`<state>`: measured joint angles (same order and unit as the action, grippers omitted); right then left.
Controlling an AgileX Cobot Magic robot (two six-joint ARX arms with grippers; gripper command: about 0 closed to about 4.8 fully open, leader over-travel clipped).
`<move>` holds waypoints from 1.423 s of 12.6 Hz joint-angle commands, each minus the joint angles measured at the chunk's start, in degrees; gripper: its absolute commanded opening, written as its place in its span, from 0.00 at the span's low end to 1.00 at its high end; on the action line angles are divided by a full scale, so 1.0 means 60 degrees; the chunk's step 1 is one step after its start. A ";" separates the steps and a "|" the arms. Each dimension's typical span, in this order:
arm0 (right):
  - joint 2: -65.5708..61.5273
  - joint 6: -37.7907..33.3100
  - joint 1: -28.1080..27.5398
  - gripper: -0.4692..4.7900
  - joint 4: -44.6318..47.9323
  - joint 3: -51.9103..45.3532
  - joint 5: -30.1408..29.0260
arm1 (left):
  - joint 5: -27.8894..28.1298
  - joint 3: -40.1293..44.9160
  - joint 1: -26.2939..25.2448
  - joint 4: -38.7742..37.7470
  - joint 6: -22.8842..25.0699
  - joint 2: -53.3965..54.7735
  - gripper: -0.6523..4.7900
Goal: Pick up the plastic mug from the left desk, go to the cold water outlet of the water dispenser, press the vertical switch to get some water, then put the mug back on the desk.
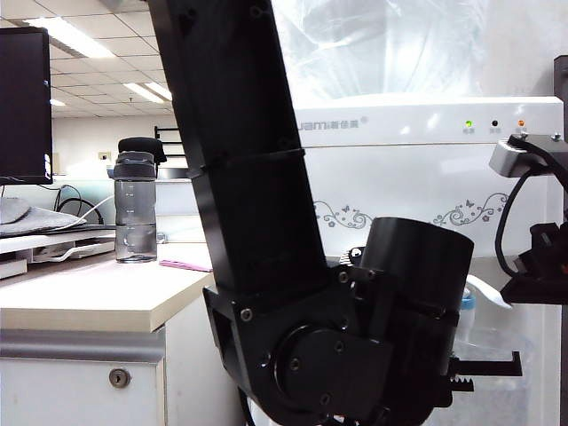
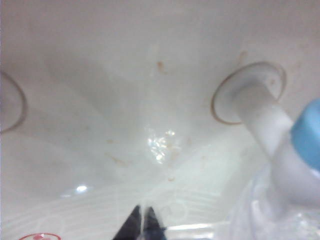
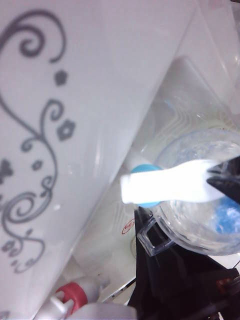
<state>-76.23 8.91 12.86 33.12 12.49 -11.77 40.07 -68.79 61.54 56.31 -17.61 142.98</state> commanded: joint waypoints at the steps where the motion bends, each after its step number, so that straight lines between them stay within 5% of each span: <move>1: -0.0022 0.0022 0.0011 0.09 -0.0117 -0.0015 0.0047 | 0.0033 -0.0073 0.0015 0.0415 -0.0066 -0.0069 0.11; 18: 0.0361 0.0018 0.0015 0.09 0.0087 -0.0007 0.0040 | 0.0036 -0.0069 0.0015 0.0419 -0.0066 -0.0069 0.11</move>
<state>-75.31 8.91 12.86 33.54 12.45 -11.66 40.05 -68.77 61.54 56.25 -17.56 142.98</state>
